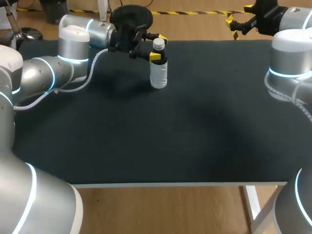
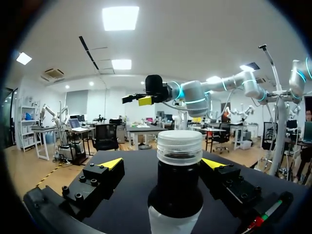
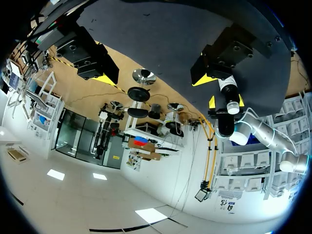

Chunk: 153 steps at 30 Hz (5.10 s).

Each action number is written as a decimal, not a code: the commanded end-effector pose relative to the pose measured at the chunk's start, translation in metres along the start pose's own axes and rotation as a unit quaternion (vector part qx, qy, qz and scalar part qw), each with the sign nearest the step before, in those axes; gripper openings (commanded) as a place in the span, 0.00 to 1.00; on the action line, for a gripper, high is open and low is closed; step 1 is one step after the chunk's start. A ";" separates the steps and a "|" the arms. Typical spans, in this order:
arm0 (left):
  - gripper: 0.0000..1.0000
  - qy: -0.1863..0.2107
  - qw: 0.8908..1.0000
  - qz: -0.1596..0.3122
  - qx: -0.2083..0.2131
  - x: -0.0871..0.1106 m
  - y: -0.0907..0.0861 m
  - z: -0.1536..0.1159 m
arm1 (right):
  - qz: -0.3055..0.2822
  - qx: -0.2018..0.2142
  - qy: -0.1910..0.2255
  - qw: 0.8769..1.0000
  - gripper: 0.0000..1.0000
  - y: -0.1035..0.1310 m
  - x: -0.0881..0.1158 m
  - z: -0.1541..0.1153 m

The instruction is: Unscrew the bottle cap

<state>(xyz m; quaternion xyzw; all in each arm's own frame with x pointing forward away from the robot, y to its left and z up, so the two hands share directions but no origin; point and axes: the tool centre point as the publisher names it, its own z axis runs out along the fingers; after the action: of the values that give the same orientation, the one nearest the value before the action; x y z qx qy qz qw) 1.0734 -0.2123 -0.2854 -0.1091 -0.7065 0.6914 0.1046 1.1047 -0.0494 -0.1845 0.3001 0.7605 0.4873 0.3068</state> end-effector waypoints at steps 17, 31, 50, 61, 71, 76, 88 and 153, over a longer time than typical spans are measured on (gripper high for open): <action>0.00 0.070 0.997 0.013 -0.006 -0.008 0.000 0.000 | 0.000 -0.001 0.001 1.000 1.00 0.000 0.000 0.000; 0.00 0.072 0.997 0.031 -0.006 -0.007 -0.003 -0.003 | 0.000 -0.001 0.001 1.000 1.00 0.000 0.000 0.000; 0.00 0.064 0.998 0.026 0.001 -0.006 -0.003 -0.008 | 0.000 -0.001 0.001 1.000 1.00 0.000 0.000 0.000; 0.00 0.064 0.998 0.026 0.001 -0.006 -0.003 -0.008 | 0.000 -0.001 0.001 1.000 1.00 0.000 0.000 0.000; 0.00 0.064 0.998 0.026 0.001 -0.006 -0.003 -0.008 | 0.000 -0.001 0.001 1.000 1.00 0.000 0.000 0.000; 0.00 0.064 0.998 0.026 0.001 -0.006 -0.003 -0.008 | 0.012 -0.013 0.008 1.000 1.00 0.004 0.010 0.003; 0.00 0.064 0.998 0.026 0.001 -0.006 -0.003 -0.008 | 0.040 -0.108 0.020 0.993 1.00 0.033 0.084 0.034; 0.00 0.064 0.998 0.026 0.001 -0.006 -0.003 -0.008 | 0.089 -0.143 0.100 0.981 1.00 0.043 0.238 0.140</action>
<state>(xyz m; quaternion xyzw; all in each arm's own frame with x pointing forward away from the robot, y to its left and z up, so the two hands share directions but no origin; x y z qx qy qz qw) 1.0738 -0.2059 -0.2793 -0.1330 -0.7029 0.6926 0.0923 1.0644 0.2214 -0.2334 0.2692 0.6772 0.6460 0.2271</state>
